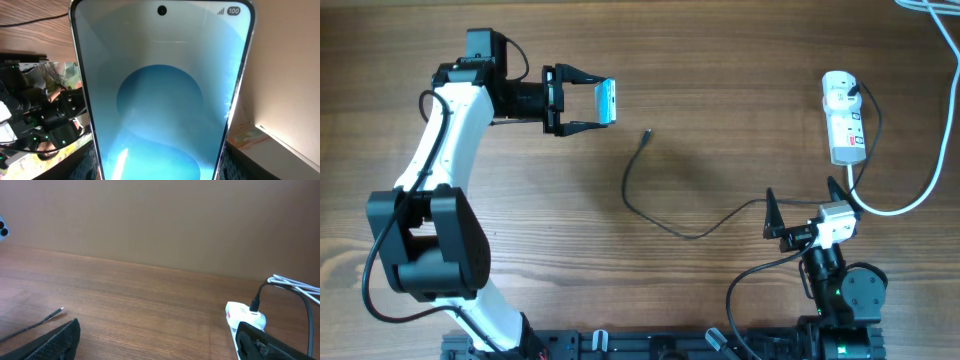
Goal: Plug charger to phone and switch on socket
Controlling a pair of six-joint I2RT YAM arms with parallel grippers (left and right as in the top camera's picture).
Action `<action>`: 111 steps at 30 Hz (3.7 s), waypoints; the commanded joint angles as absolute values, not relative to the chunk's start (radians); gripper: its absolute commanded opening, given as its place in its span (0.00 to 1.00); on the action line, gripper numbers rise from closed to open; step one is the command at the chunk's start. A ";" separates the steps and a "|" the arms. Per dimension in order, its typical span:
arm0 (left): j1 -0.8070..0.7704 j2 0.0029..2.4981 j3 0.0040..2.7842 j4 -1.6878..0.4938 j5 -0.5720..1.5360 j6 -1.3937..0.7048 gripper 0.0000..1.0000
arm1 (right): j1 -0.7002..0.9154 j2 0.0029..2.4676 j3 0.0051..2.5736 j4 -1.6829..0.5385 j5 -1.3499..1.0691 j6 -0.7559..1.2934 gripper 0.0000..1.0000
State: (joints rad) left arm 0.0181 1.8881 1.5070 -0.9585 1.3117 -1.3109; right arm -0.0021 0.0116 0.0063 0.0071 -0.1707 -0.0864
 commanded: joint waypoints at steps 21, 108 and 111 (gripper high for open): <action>0.020 1.853 1.525 -0.959 1.368 -1.298 0.04 | 0.002 0.007 0.005 0.010 -0.153 -0.078 1.00; 0.019 1.853 1.525 -1.055 0.113 -0.762 0.04 | 0.003 1.027 0.939 -0.327 -0.851 0.419 1.00; 0.017 1.853 1.525 -1.055 0.107 -0.762 0.04 | 0.004 1.091 0.942 -0.352 -0.840 0.482 1.00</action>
State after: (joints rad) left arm 0.0181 1.8870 1.5070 -1.0554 0.1272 -0.7818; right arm -0.0021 1.0348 0.9230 -0.3363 -0.8303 0.3843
